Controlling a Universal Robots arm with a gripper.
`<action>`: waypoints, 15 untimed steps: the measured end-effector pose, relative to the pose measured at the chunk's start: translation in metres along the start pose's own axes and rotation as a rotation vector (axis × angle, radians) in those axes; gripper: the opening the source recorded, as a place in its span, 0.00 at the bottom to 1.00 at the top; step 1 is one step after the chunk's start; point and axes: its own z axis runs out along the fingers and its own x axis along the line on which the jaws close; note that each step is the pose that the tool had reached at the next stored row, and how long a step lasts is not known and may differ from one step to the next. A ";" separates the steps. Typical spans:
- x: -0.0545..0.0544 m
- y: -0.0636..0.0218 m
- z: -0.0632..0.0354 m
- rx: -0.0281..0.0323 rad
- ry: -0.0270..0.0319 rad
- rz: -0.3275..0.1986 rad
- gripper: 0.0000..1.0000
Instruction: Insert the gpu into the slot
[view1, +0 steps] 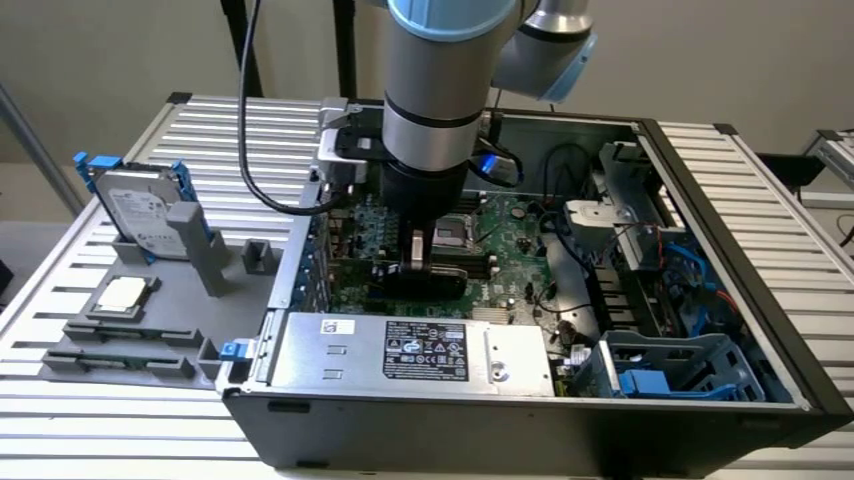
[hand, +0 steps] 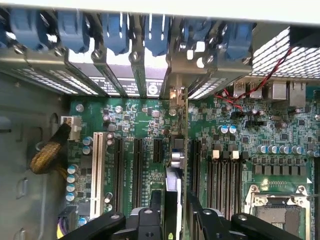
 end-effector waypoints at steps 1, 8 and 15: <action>0.000 0.0002 -0.0043 0.0001 -0.0004 0.000 0.33; -0.002 0.0029 -0.0355 -0.0006 0.0010 -0.002 0.33; -0.002 0.0174 -0.0375 -0.0039 0.0053 -0.007 0.13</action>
